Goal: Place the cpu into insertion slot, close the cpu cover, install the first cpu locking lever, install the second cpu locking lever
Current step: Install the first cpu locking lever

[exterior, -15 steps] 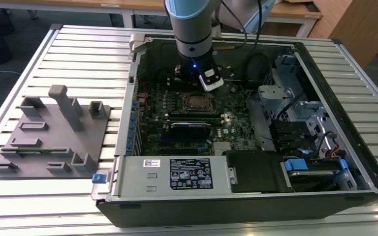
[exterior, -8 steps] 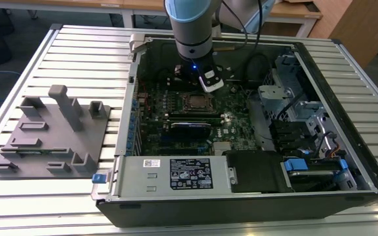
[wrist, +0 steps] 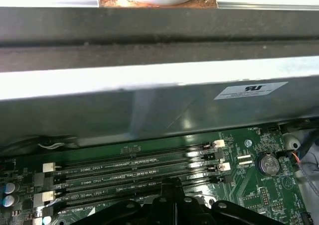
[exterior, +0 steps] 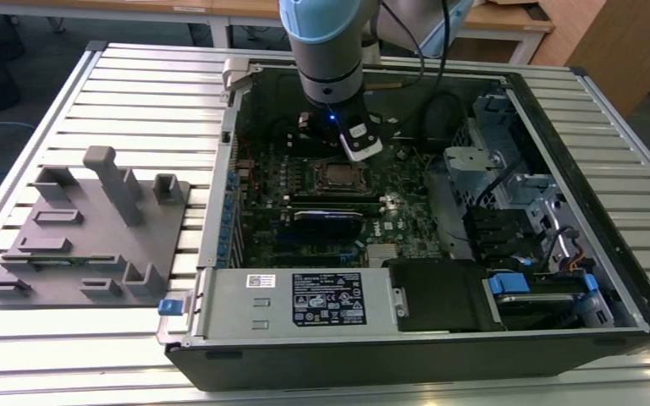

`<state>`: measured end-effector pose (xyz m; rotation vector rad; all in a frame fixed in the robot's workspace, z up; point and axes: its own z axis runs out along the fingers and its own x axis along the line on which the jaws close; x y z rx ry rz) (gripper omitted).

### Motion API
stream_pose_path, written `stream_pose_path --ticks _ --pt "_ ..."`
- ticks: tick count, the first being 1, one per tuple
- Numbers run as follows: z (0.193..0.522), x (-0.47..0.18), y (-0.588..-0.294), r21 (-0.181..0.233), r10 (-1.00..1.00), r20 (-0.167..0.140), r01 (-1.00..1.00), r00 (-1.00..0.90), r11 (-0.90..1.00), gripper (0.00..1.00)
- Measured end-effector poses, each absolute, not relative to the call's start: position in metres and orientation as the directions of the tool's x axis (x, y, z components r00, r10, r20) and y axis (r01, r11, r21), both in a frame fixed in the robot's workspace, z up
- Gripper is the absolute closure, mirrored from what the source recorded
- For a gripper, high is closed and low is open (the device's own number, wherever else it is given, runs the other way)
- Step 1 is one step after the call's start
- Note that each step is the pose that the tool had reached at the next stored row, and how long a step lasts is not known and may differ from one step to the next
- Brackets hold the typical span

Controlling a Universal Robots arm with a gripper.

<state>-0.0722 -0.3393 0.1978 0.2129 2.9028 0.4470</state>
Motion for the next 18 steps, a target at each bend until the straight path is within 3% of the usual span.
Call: stream_pose_path --ticks 8,18 --pt "0.1965 -0.0756 -0.3394 0.314 0.178 -0.207 0.106 -0.962 0.943 0.90" --pt "0.1946 -0.0778 -0.3394 0.315 0.267 -0.211 0.193 -0.940 0.929 0.90"
